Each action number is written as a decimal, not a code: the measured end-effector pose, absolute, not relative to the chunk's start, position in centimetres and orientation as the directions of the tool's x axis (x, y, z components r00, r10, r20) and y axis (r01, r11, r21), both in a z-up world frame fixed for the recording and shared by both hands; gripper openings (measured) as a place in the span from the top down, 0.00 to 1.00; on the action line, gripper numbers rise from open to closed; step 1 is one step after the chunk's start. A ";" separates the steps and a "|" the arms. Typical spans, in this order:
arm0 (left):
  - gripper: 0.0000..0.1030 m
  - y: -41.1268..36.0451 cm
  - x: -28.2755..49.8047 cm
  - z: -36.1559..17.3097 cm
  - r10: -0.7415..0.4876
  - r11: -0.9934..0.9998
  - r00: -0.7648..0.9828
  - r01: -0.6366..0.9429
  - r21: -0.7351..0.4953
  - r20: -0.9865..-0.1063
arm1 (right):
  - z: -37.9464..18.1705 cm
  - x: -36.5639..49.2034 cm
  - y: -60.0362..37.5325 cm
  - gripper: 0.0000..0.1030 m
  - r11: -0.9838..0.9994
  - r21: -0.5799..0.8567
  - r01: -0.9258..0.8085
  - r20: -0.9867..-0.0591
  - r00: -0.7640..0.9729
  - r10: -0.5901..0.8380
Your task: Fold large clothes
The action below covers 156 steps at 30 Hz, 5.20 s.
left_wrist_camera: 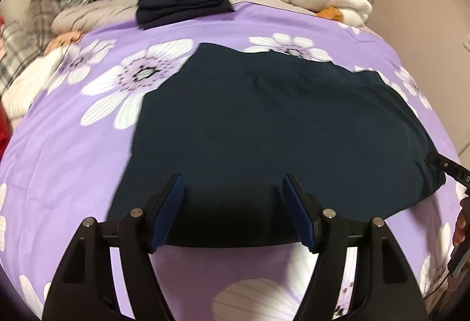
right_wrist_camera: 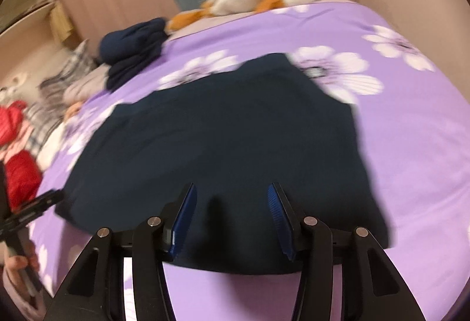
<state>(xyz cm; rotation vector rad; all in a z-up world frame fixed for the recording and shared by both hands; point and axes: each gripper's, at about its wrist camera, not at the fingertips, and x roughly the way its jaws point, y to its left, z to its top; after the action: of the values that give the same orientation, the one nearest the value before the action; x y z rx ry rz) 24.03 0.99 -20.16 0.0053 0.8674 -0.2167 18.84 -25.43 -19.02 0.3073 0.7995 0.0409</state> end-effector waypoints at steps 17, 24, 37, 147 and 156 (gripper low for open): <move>0.21 -2.9 25.1 -23.6 -0.162 0.973 0.601 0.229 -0.026 -0.783 | -22.4 22.8 -18.8 0.47 0.988 0.139 -0.067 -0.761 0.632 0.150; 0.18 -1.6 24.6 -23.3 -0.154 0.978 0.603 0.207 -0.033 -0.783 | -22.1 22.0 -19.4 0.47 0.983 0.170 -0.069 -0.759 0.626 0.176; 0.14 10.4 20.6 -23.2 -0.262 0.915 0.564 -0.111 -0.387 -0.783 | -20.6 16.1 -26.7 0.45 0.930 0.346 0.124 -0.700 0.694 0.168; 0.01 2.7 17.1 -6.4 -0.120 0.992 0.648 0.107 -0.066 -0.753 | -5.1 9.8 -23.6 0.02 0.975 0.049 0.216 -0.700 0.704 -0.121; 0.01 -0.4 13.3 3.5 -0.151 0.985 0.709 0.167 -0.044 -0.689 | 4.5 7.8 -20.8 0.01 0.976 0.101 0.191 -0.652 0.754 -0.080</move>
<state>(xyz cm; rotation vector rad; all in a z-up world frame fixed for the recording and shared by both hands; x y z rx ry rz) 13.26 -0.35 3.50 0.0217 0.7629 -0.1762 7.76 -20.76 4.53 0.1660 0.7026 -0.1488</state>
